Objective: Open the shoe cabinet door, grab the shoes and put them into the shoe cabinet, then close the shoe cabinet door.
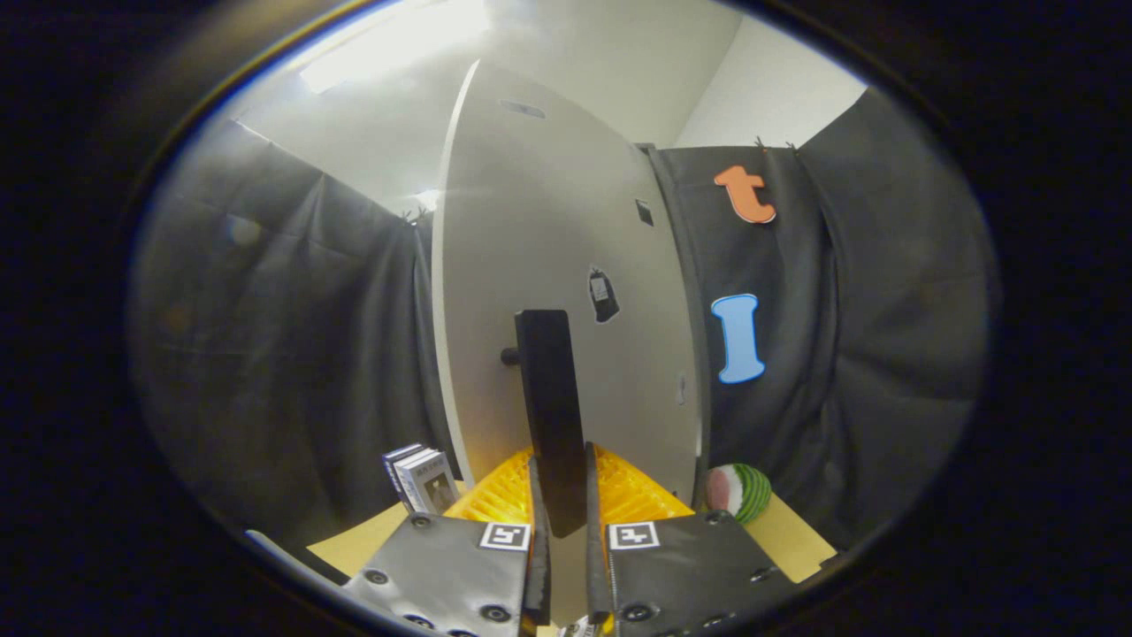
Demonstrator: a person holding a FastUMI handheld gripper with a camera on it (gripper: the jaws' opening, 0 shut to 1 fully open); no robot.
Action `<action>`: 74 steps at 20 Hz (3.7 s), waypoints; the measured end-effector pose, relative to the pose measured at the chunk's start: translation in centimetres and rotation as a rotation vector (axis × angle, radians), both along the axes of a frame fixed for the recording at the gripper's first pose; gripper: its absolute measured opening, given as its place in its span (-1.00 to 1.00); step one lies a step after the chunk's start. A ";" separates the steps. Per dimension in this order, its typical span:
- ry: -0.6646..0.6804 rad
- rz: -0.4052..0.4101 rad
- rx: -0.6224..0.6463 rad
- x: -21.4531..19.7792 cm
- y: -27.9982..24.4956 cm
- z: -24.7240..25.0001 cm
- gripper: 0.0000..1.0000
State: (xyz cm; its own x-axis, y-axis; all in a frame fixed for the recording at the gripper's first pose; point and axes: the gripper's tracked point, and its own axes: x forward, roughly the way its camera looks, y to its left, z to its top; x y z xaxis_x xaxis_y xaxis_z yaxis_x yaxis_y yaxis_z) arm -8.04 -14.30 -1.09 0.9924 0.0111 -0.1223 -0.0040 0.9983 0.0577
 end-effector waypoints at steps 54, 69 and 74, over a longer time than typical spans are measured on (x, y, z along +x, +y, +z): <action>0.742 -0.068 0.134 -8.5 2.0 -37.2 -0.55; 0.856 -0.076 0.073 -5.9 3.3 -47.0 -0.55; 0.845 -0.069 0.069 -5.1 3.6 -48.3 -0.69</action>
State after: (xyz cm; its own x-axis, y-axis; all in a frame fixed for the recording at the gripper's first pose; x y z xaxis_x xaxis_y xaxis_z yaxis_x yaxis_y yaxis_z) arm -13.10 -10.65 -49.40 0.5665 -0.0115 -0.8240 0.1284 0.9889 0.0744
